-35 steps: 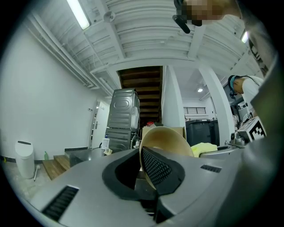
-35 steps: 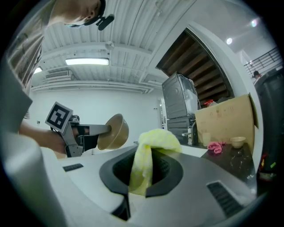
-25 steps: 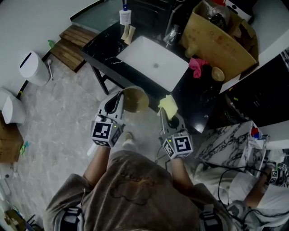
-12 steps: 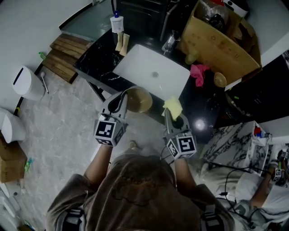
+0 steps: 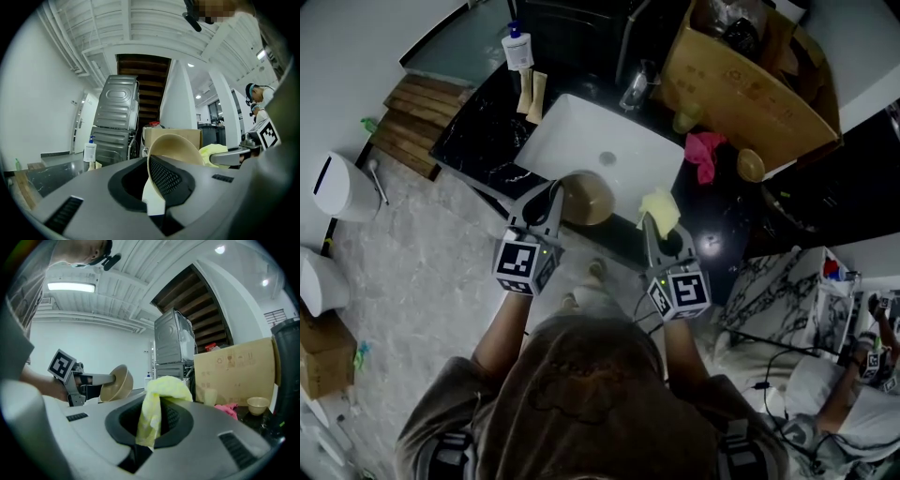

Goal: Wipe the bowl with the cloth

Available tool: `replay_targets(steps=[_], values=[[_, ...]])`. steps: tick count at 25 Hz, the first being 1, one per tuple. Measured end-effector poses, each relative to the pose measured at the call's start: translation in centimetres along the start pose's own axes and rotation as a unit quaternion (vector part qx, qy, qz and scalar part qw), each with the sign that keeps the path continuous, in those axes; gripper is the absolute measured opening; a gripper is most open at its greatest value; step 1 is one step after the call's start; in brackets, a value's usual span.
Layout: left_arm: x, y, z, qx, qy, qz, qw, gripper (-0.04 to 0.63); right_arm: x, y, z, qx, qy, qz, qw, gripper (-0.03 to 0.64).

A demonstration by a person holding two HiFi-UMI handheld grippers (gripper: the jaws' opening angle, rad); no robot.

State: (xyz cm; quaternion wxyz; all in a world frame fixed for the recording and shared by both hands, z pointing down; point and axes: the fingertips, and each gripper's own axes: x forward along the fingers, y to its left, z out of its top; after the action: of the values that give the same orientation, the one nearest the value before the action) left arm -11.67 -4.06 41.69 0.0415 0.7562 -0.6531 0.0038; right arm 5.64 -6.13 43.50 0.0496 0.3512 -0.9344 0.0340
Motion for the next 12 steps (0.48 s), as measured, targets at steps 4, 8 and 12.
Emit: replay_targets(steps=[4,8,12], values=[[2.7,0.8,0.7,0.007,0.002,-0.011,0.9999,0.023,2.4,-2.0,0.4,-0.005,0.002,0.004,1.0,0.02],[5.9,2.3,1.3,0.013,0.01,-0.018,0.9997,0.023,5.0,-4.0,0.8,-0.013,0.008,0.016,1.0,0.02],[9.4,3.5,2.2,0.027,0.01,-0.022,0.9994,0.023,7.2,-5.9,1.1,-0.015,0.017,0.029,0.999,0.02]])
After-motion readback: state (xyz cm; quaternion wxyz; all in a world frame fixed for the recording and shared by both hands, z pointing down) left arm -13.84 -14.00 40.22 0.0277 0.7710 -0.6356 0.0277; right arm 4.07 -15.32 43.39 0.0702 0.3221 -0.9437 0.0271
